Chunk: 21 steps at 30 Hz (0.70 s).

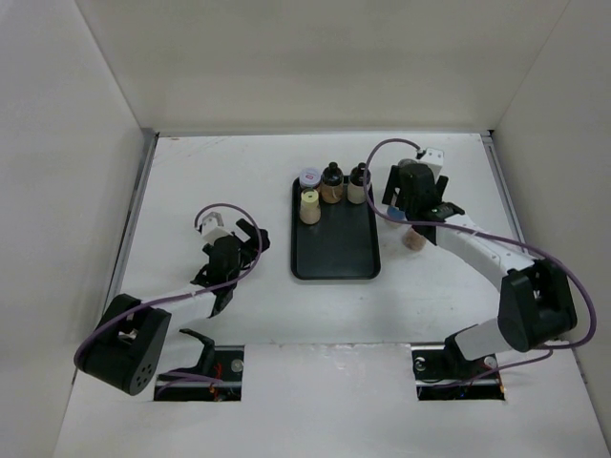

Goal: Organize the condiment bottles

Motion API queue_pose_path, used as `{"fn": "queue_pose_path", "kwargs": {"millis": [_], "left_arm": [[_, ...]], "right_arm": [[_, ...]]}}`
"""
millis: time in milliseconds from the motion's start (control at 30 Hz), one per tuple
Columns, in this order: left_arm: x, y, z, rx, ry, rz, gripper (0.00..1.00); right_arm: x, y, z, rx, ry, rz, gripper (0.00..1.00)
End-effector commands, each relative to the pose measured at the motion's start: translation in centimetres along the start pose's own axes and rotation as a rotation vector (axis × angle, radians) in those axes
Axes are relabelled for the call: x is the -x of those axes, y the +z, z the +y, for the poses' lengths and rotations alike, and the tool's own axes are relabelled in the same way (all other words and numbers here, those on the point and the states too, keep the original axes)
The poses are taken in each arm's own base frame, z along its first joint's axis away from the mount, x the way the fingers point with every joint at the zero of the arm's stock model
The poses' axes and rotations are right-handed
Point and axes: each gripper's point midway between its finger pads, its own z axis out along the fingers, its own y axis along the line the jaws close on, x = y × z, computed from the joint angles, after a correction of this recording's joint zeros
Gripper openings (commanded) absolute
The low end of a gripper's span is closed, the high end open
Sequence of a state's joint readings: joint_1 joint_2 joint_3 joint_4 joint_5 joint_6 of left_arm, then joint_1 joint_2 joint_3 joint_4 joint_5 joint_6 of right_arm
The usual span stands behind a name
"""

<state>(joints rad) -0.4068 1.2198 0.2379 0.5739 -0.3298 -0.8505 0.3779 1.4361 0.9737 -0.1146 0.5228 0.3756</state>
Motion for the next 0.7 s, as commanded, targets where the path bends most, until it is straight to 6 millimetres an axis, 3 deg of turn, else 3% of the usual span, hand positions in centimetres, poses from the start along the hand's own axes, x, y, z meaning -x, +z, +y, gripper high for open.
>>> {"fn": "queue_pose_path", "kwargs": {"millis": [0, 233, 400, 500, 567, 667], "left_arm": [[0.9, 0.0, -2.2, -0.090, -0.056, -0.028, 1.00], [0.9, -0.1, -2.2, -0.091, -0.057, -0.029, 1.00], [1.1, -0.1, -2.2, -0.092, -0.057, -0.033, 1.00], [1.3, -0.3, -2.4, -0.102, -0.058, -0.040, 1.00], [1.5, -0.5, -2.8, -0.117, -0.057, -0.046, 1.00], [1.7, -0.6, -3.1, -0.135, -0.061, -0.059, 1.00]], "right_arm": [[2.8, 0.3, 1.0, 0.036, 0.012, -0.051, 0.94], [3.1, 1.9, 1.6, 0.038, -0.005, -0.064, 0.81], [3.1, 2.3, 1.8, 0.029, -0.009, -0.064, 0.57], [6.2, -0.2, 1.4, 0.026, 0.033, -0.156, 0.52], [8.8, -2.9, 1.8, 0.057, 0.057, -0.237, 0.51], [10.9, -5.8, 2.8, 0.123, 0.077, -0.299, 0.51]]}}
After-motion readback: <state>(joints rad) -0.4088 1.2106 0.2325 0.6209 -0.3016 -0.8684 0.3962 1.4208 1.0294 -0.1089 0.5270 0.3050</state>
